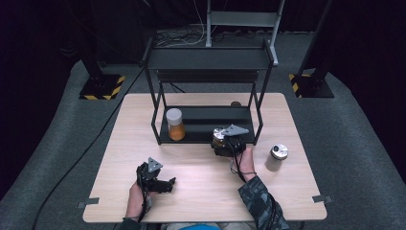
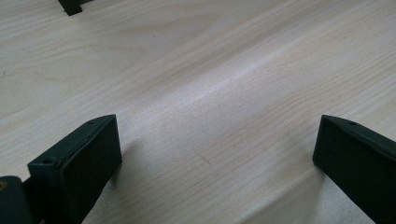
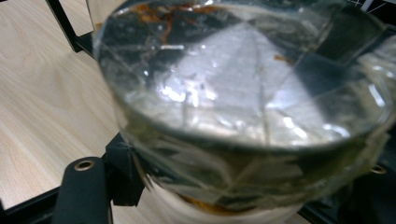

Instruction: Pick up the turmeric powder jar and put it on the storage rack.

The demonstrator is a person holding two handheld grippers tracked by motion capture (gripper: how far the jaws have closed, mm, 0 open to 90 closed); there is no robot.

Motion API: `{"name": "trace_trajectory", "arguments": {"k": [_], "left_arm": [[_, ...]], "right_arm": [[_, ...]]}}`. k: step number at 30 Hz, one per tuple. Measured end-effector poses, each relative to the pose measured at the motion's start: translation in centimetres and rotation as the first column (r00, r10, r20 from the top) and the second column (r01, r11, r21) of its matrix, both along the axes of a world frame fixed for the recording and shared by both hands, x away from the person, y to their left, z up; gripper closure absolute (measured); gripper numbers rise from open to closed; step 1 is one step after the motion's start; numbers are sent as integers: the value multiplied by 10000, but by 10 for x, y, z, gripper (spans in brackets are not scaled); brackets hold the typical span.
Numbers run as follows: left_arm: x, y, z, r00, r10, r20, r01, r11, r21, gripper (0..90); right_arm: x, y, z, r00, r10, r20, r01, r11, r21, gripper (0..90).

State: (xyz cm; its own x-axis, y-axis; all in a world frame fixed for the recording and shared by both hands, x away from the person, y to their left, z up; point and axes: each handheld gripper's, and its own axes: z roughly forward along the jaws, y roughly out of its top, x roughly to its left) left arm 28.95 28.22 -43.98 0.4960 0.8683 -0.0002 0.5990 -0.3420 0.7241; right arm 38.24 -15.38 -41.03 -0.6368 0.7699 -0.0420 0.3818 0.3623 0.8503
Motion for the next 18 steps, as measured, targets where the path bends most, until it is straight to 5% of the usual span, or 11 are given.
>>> {"name": "trace_trajectory", "arguments": {"k": [18], "left_arm": [[0, 0, 0, 10000, -5, -6, 5, 10000, 0, 5]], "right_arm": [[14, 7, 3, 9998, 102, -148, -105, 9998, -186, 307]]}}
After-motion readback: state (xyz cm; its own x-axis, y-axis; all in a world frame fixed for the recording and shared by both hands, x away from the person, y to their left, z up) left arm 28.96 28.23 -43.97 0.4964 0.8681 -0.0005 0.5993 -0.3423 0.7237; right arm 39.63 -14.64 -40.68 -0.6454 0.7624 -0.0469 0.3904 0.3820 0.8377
